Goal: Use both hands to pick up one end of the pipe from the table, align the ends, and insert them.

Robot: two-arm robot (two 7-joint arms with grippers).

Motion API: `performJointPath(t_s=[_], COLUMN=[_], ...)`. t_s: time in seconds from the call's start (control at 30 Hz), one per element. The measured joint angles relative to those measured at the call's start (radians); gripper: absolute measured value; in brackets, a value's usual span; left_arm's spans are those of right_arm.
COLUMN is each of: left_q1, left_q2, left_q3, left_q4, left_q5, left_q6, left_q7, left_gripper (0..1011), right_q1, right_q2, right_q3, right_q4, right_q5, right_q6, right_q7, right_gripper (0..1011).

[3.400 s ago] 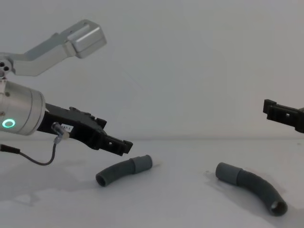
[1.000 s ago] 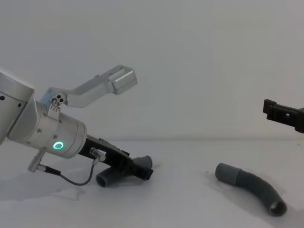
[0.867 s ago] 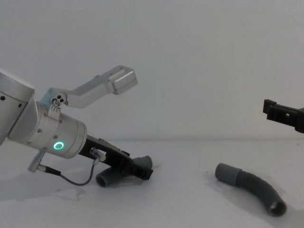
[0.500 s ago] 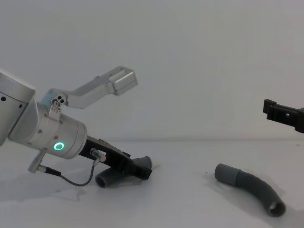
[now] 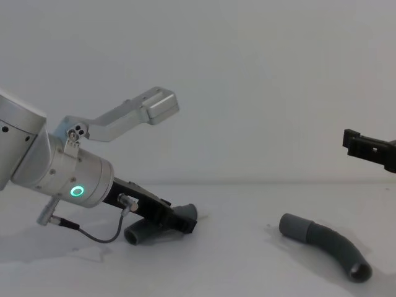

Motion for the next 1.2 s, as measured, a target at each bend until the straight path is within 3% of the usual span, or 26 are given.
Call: performJointPath(t_s=[0.2, 0.4, 0.97, 1.2], left_q1=[0.0, 0.0, 0.0, 0.0], left_q2=[0.0, 0.0, 0.0, 0.0], left_q3=[0.0, 0.0, 0.0, 0.0], left_q4=[0.001, 0.001, 0.002, 0.002], left_q5=[0.0, 0.0, 0.001, 0.001], left_q6=[0.0, 0.001, 0.001, 0.001], left_q7=[0.0, 0.001, 0.001, 0.001], left_gripper=[708, 670, 557, 513], right_q1=[0.01, 0.026, 0.078, 0.117], right_q2=[0.011, 0.031, 0.109, 0.172], right_q3=[0.001, 0.006, 0.03, 0.027], right_q4=[-0.003, -0.019, -0.07, -0.076], right_q5=[0.002, 0.025, 0.147, 0.194], right_q6=[0.024, 0.095, 0.385, 0.498], right_q7=[0.017, 0.054, 0.172, 0.249], right_gripper=[1000, 1000, 1000, 1000])
